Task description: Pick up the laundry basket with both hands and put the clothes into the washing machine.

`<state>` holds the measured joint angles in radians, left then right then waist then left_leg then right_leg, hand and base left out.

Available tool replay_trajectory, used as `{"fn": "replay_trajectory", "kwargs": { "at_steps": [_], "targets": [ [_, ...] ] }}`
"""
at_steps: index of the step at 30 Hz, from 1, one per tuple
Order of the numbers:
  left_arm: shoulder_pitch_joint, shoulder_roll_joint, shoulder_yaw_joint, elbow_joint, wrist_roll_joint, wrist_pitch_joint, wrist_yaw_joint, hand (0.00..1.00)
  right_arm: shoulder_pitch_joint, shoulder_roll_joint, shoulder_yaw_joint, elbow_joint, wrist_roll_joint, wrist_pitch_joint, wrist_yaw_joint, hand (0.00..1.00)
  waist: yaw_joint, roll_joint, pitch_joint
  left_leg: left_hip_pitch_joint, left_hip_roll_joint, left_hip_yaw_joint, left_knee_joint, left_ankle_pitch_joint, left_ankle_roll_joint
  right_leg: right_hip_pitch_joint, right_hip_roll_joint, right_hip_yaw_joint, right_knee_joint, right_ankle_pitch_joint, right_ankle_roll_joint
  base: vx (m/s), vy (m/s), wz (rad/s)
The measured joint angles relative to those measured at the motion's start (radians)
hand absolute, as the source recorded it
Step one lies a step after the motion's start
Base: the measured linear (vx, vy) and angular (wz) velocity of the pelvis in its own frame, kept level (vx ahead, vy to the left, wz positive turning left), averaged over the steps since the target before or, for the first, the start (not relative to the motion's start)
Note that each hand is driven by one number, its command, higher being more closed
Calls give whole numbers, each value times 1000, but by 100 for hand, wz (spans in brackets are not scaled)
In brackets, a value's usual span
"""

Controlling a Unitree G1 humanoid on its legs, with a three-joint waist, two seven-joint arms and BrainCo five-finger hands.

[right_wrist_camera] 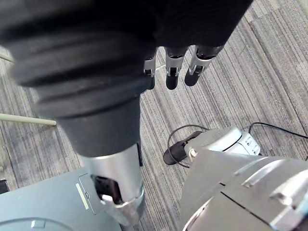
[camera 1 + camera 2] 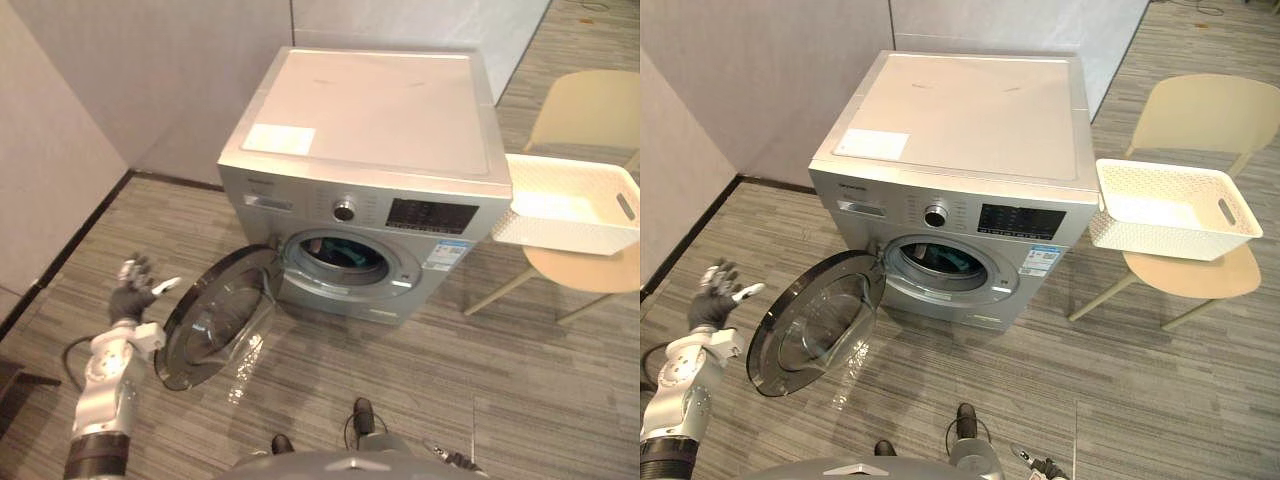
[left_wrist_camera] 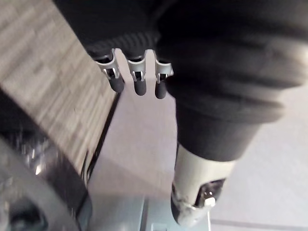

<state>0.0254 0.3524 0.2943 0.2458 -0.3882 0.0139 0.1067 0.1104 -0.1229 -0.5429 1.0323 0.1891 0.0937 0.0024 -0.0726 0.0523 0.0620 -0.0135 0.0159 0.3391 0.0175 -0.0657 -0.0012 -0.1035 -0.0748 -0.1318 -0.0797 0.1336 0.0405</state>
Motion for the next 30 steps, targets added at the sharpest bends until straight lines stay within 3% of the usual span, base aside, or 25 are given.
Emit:
{"fn": "replay_trajectory", "kwargs": {
  "at_steps": [2,8,14,18,20,24,30],
  "targets": [
    [-64,14,66,110,138,1,58,0,-2,1,1,0,0,-1,-9,0,6,-9,6,-11,-3,-15,-4,5,0,-6,-6,-17,0,0,1,-13,10,20],
    [-168,145,119,438,270,23,148,0,-21,7,23,0,-1,-2,-35,0,11,-54,30,-28,-1,23,-3,1,-3,-40,-2,21,0,7,2,-12,4,-15],
    [-282,186,70,681,262,58,52,0,-33,6,30,4,-3,3,-33,0,4,-75,60,-65,3,46,41,-28,5,-71,-3,41,0,12,2,17,4,-15],
    [-305,181,46,722,232,65,-7,0,-49,6,31,6,-33,19,-27,0,3,-74,83,-72,6,46,70,-50,7,-66,-3,39,0,11,2,21,3,-1],
    [-305,164,43,722,149,66,-14,0,-51,6,32,7,-38,20,-26,0,7,-74,92,-72,7,47,72,-56,9,-65,-4,38,0,11,2,0,0,0],
    [-294,148,16,692,127,67,-28,0,-50,6,32,8,-38,20,-26,0,9,-70,97,-43,7,46,70,-63,9,-36,-5,36,0,5,0,0,0,0],
    [-193,98,-20,423,173,50,-23,0,-35,13,54,5,-39,20,-23,0,15,-54,98,-25,2,38,65,-66,9,-14,-9,30,0,-11,6,-10,-8,4]
  ]
}}
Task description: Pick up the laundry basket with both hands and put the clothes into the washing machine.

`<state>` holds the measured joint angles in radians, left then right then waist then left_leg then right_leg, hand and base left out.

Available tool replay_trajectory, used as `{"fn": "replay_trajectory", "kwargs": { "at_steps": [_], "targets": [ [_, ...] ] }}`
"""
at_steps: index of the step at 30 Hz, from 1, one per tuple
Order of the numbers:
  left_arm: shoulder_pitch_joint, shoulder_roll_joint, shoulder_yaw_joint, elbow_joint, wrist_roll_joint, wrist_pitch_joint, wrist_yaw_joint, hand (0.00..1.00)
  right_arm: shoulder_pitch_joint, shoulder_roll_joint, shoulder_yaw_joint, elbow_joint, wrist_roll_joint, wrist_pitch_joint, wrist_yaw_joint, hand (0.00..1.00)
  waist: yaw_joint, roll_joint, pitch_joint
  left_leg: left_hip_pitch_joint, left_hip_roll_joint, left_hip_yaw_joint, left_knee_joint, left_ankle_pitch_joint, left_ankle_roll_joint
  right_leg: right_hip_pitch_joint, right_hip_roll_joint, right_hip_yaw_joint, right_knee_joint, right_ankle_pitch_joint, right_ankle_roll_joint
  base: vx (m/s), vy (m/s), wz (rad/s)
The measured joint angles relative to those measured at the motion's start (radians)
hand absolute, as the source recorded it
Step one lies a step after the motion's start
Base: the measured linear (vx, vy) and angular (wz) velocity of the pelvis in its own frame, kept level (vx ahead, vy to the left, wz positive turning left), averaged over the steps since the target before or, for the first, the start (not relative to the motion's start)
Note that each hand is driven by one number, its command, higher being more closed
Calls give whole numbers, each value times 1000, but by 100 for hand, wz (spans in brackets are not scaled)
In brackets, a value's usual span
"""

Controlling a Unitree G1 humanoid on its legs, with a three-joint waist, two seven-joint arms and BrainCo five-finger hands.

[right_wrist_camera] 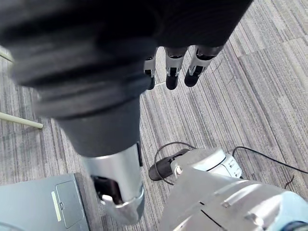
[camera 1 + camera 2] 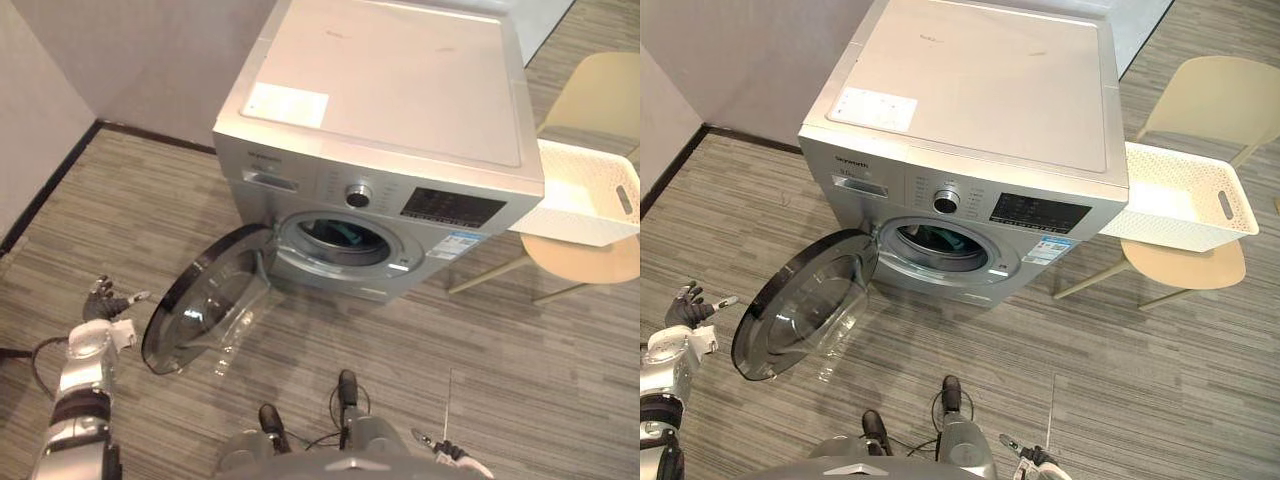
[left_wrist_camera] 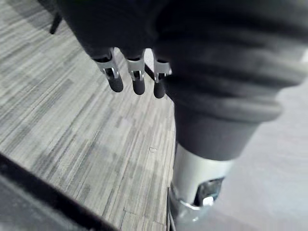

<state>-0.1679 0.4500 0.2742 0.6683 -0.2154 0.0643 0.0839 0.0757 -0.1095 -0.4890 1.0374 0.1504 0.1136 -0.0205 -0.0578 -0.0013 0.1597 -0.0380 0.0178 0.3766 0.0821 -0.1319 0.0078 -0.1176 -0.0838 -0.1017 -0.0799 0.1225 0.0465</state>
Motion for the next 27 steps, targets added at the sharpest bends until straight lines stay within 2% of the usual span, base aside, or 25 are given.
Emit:
{"fn": "replay_trajectory", "kwargs": {
  "at_steps": [2,5,12,14,20,24,27],
  "targets": [
    [22,-56,-2,-27,28,2,20,0,9,2,2,0,0,0,0,0,-4,11,-2,11,0,-17,-2,0,0,17,0,-19,0,-8,1,2,-27,21],
    [61,-123,-12,-67,111,5,65,0,11,5,9,-6,0,-1,0,0,2,13,-3,21,0,-22,-11,5,-4,26,4,-24,0,-12,1,-12,-31,8],
    [83,-158,-41,-63,220,9,93,0,19,4,9,-7,-1,0,-2,0,-1,25,-17,33,-1,-21,-18,9,-5,35,4,-22,0,-12,1,-38,-18,0],
    [81,-169,-51,-14,260,15,92,0,19,4,4,0,-2,0,-4,0,-7,25,-20,47,-3,-19,-29,11,-4,43,4,-20,0,-12,1,-50,-11,-4],
    [63,-197,-61,227,268,33,83,0,17,0,-34,5,-15,4,-5,0,-25,21,-24,52,-2,9,-37,12,-5,30,6,6,0,-9,4,-42,-15,-12],
    [48,-218,-98,270,247,45,77,0,14,0,-40,23,-39,8,-6,0,-31,21,-24,57,-4,23,-43,12,-5,25,7,17,0,-6,4,-27,-15,-13],
    [46,-229,-183,271,221,45,66,0,4,2,-44,40,-39,17,-6,0,-30,20,-24,57,-7,40,-48,11,-4,14,7,37,-1,1,6,-41,-4,-15]
  ]
}}
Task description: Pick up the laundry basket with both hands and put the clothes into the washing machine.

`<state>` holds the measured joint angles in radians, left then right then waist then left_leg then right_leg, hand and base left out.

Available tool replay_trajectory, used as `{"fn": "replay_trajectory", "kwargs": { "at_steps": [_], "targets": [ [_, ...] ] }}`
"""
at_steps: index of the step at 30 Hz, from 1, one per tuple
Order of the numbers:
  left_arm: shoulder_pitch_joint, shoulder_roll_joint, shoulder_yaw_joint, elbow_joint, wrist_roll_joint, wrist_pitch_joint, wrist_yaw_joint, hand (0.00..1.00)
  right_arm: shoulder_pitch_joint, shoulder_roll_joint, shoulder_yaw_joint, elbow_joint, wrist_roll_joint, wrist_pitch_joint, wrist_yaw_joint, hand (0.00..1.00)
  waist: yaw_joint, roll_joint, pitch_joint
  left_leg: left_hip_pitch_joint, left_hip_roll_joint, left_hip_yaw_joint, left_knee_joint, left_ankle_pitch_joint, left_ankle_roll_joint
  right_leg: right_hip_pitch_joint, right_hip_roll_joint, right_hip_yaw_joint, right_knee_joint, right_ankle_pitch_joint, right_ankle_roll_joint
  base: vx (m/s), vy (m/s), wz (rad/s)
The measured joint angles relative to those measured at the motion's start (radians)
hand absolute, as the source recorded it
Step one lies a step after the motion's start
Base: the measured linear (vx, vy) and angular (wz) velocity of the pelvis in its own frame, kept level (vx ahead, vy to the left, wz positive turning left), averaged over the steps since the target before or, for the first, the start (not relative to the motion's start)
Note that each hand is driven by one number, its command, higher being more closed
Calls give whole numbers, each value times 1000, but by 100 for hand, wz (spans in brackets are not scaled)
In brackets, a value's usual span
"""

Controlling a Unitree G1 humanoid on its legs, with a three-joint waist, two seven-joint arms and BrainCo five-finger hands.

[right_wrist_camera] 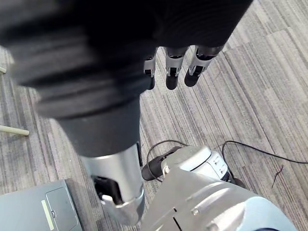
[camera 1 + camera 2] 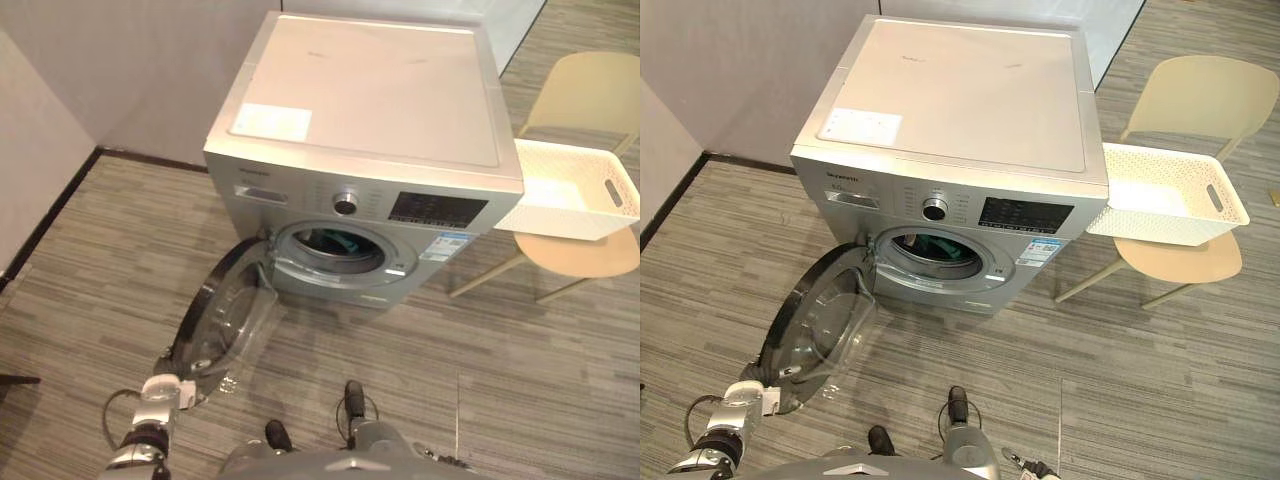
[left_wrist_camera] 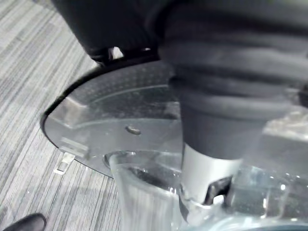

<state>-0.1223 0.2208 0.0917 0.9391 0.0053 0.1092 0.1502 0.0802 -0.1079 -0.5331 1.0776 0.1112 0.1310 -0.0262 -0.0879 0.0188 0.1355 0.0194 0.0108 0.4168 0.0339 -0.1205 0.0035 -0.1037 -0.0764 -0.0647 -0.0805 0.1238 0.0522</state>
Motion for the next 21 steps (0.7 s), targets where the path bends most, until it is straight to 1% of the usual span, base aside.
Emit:
{"fn": "replay_trajectory", "kwargs": {
  "at_steps": [1,3,4,6,7,9,11,12,14,15,16,17,18,21],
  "targets": [
    [2,-7,-31,0,-5,0,-11,0,1,2,0,1,0,2,0,0,-1,0,0,1,-1,0,0,0,0,1,-1,0,0,1,0,-46,-5,-4],
    [25,-14,-140,-30,-4,-3,-33,0,4,6,0,-1,0,2,0,0,3,3,-2,2,-5,-2,1,0,0,3,-5,2,0,4,2,-68,1,4],
    [26,-15,-166,-34,-4,-3,-36,0,4,7,0,-1,0,1,0,0,5,3,-2,2,-6,-3,2,0,1,3,-6,2,0,5,4,-96,1,4],
    [39,-14,-254,-67,-5,-3,-56,0,5,18,0,-3,2,-4,0,0,5,3,-2,0,-11,-5,2,0,1,3,-11,2,0,9,7,-86,0,4],
    [40,-14,-320,-87,-6,-1,-66,0,5,22,1,-4,2,-6,0,0,4,3,-2,-2,-14,-5,2,-1,-2,2,-16,3,0,11,10,-100,4,4],
    [41,-15,-404,-122,-17,2,-77,0,8,22,2,-5,6,-6,-1,0,4,3,-2,-6,-19,-6,2,-1,-1,-1,-22,5,0,15,16,-99,8,3],
    [41,-14,-509,-212,-48,6,-92,0,21,22,3,-24,11,-18,-4,0,-8,3,-2,-24,-25,-4,8,-5,4,-14,-30,12,0,20,24,-92,12,-1],
    [41,-13,-535,-248,-53,6,-92,0,26,22,4,-34,12,-19,-5,0,-12,3,-2,-30,-27,-4,13,-6,5,-19,-32,14,0,21,26,-70,14,-3],
    [39,6,-623,-413,-101,6,-102,0,36,17,3,-42,19,-23,-6,0,-32,4,-4,-51,-34,2,20,-8,9,-41,-39,24,3,26,34,-35,15,-7],
    [37,13,-644,-461,-118,2,-108,0,39,17,1,-42,19,-23,-7,0,-35,4,-4,-51,-35,2,21,-8,10,-43,-40,26,3,27,34,0,11,-7],
    [30,21,-689,-545,-162,-19,-132,0,50,18,1,-42,19,-24,-7,0,-41,5,-13,-52,-36,3,25,-9,11,-44,-40,27,3,29,36,38,5,-5],
    [20,21,-744,-625,-201,-50,-156,0,60,18,0,-41,20,-26,-7,0,-49,6,-27,-52,-36,5,27,-8,17,-45,-40,28,3,28,36,48,-2,-6],
    [9,18,-767,-663,-219,-65,-166,0,63,18,0,-42,20,-28,-7,0,-53,7,-33,-52,-35,6,29,-10,20,-45,-39,30,3,28,36,52,-5,-7],
    [-69,-32,-852,-796,-350,-123,-212,0,62,17,-2,-49,21,-49,-7,0,-69,18,-48,-53,-35,22,40,-24,29,-51,-38,49,3,30,34,37,-1,-18]
  ]
}}
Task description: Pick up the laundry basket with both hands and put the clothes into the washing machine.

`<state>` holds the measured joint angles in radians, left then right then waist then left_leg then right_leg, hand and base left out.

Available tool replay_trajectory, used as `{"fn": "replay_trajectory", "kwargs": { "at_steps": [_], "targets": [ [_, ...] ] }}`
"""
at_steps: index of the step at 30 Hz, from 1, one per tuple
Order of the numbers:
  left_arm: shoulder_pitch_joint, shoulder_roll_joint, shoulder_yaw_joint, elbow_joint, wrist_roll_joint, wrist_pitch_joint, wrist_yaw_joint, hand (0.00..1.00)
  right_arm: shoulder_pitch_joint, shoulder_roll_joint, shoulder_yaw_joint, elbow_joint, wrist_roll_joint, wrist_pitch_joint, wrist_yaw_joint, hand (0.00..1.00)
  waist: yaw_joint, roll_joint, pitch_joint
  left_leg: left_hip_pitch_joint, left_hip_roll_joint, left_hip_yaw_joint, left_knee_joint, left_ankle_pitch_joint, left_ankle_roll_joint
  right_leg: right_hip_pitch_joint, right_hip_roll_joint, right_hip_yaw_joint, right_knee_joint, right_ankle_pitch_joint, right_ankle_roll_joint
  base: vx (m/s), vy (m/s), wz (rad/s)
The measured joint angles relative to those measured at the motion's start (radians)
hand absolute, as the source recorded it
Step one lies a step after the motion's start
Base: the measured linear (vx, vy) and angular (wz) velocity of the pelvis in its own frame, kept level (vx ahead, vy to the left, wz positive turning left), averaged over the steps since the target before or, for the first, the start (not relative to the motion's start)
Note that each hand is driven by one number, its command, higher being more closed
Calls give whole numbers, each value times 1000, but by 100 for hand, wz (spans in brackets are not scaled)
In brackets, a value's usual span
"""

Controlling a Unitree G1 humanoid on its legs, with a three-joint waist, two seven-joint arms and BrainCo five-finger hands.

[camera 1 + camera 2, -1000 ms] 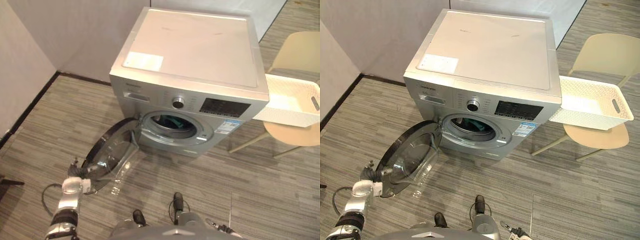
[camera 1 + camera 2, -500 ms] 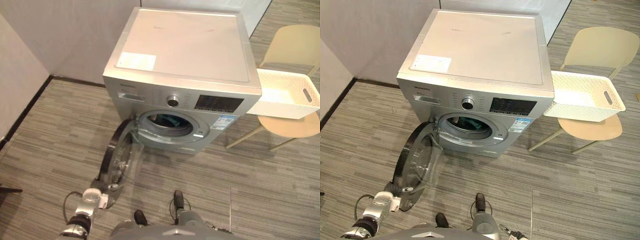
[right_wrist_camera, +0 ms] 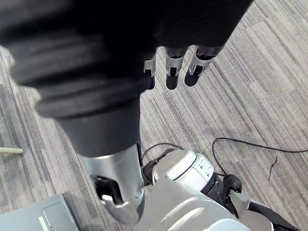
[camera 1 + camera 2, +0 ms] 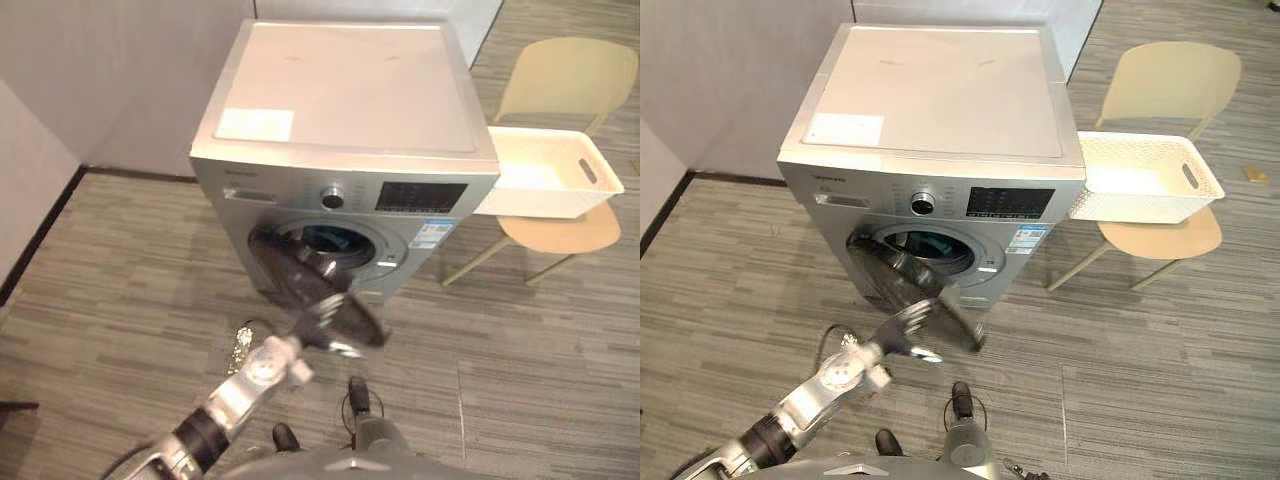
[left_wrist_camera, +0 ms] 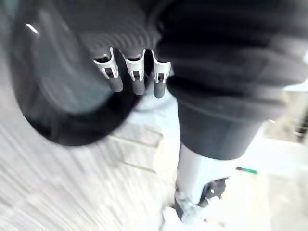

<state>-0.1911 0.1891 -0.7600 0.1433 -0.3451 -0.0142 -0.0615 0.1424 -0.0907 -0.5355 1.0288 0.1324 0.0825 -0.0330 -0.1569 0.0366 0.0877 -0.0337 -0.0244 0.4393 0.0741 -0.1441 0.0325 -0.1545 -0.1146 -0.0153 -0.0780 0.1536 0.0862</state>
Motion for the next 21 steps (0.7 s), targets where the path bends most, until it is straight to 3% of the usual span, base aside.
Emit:
{"fn": "replay_trajectory", "kwargs": {
  "at_steps": [5,15,21],
  "targets": [
    [-44,-17,-27,-17,-126,-14,-7,0,0,0,2,0,31,-2,-2,0,-22,23,-12,-4,1,3,12,-11,1,-2,0,3,0,-3,-14,4,-4,-6],
    [-39,-17,-10,-20,-133,-14,36,0,-12,-1,45,-29,39,-13,-14,0,-23,26,-11,-4,0,-3,8,-15,-5,-2,-1,-5,-1,-13,-29,-14,-15,1],
    [81,3,192,54,-104,-19,36,0,-21,0,64,-32,39,-12,-17,0,-21,30,-4,4,4,-26,8,-13,-2,18,0,-37,-2,-16,-32,23,-21,11]
  ]
}}
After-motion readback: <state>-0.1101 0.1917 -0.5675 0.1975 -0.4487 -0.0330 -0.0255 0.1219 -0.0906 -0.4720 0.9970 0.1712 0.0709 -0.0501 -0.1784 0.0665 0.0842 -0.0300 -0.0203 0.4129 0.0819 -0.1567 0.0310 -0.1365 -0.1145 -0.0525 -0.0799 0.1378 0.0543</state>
